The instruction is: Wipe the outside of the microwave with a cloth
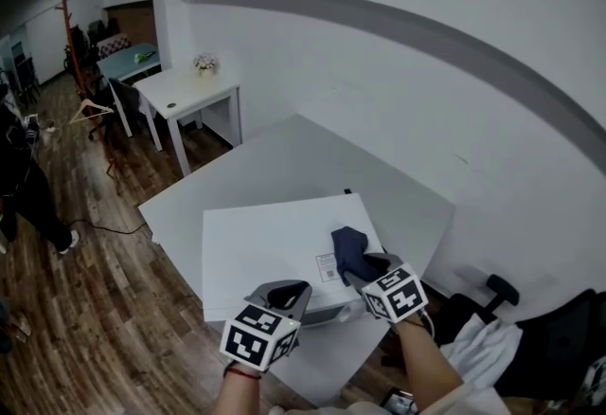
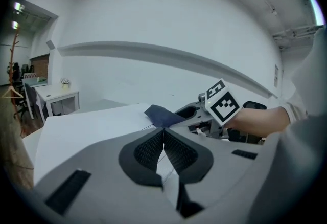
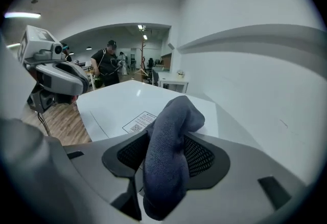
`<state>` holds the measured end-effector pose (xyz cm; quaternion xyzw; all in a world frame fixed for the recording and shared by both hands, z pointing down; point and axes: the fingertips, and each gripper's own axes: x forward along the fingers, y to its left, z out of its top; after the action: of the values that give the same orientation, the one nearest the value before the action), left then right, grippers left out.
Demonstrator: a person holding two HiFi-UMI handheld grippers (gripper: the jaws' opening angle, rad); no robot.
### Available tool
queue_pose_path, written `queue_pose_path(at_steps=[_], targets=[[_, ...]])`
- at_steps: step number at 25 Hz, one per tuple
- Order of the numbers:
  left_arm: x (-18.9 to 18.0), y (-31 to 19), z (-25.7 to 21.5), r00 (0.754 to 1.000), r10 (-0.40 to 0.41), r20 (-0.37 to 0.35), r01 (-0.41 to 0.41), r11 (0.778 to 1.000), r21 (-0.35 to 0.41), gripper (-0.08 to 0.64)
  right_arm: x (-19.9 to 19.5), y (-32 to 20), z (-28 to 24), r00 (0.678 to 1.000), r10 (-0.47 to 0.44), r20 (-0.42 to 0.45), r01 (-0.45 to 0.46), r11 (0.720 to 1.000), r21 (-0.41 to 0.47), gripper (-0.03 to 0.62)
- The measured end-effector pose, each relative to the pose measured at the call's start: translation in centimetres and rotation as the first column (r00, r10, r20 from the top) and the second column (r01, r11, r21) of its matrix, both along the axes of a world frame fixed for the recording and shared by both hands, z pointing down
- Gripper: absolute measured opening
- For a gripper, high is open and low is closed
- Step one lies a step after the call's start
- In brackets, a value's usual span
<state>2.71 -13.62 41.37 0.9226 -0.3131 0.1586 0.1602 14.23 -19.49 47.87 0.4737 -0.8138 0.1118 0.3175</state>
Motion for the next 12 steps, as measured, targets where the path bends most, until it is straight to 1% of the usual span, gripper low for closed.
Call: queue_pose_path(at_steps=[1, 3, 6, 7, 9, 11, 12], targets=[[0.0, -0.3, 0.0, 1.0, 0.0, 0.006, 0.0, 1.0, -0.008, 0.003, 0.3, 0.2, -0.5, 1.0, 0.007, 0.02, -0.007, 1.0, -0.001, 0.237], [0.2, -0.5, 0.1, 1.0, 0.004, 0.003, -0.004, 1.0, -0.018, 0.003, 1.2, 0.7, -2.3, 0.997, 0.03, 0.066, -0.033, 0.999, 0.04, 0.247], [0.3, -0.6, 0.4, 1.0, 0.01, 0.001, -0.01, 1.0, -0.029, 0.003, 1.7, 0.0, -5.9, 0.99, 0.046, 0.137, -0.071, 0.98, 0.186, 0.247], [0.3, -0.7, 0.5, 1.0, 0.011, 0.002, -0.011, 0.999, -0.034, 0.003, 1.3, -0.7, -6.4, 0.989, 0.038, 0.145, -0.069, 0.974, 0.215, 0.245], [0.6, -0.6, 0.7, 1.0, 0.014, 0.003, -0.014, 0.999, -0.044, 0.003, 0.0, -2.0, -5.8, 0.993, 0.016, 0.116, -0.041, 0.975, 0.218, 0.245], [1.0, -0.3, 0.7, 1.0, 0.022, 0.003, -0.021, 0.998, -0.051, 0.003, -0.8, -2.9, -3.8, 0.999, 0.018, 0.051, -0.026, 0.985, 0.169, 0.245], [1.2, -0.1, 0.6, 1.0, 0.025, 0.003, -0.024, 0.998, -0.053, 0.003, -0.8, -3.1, -2.6, 0.999, 0.032, 0.024, -0.035, 0.99, 0.137, 0.245]])
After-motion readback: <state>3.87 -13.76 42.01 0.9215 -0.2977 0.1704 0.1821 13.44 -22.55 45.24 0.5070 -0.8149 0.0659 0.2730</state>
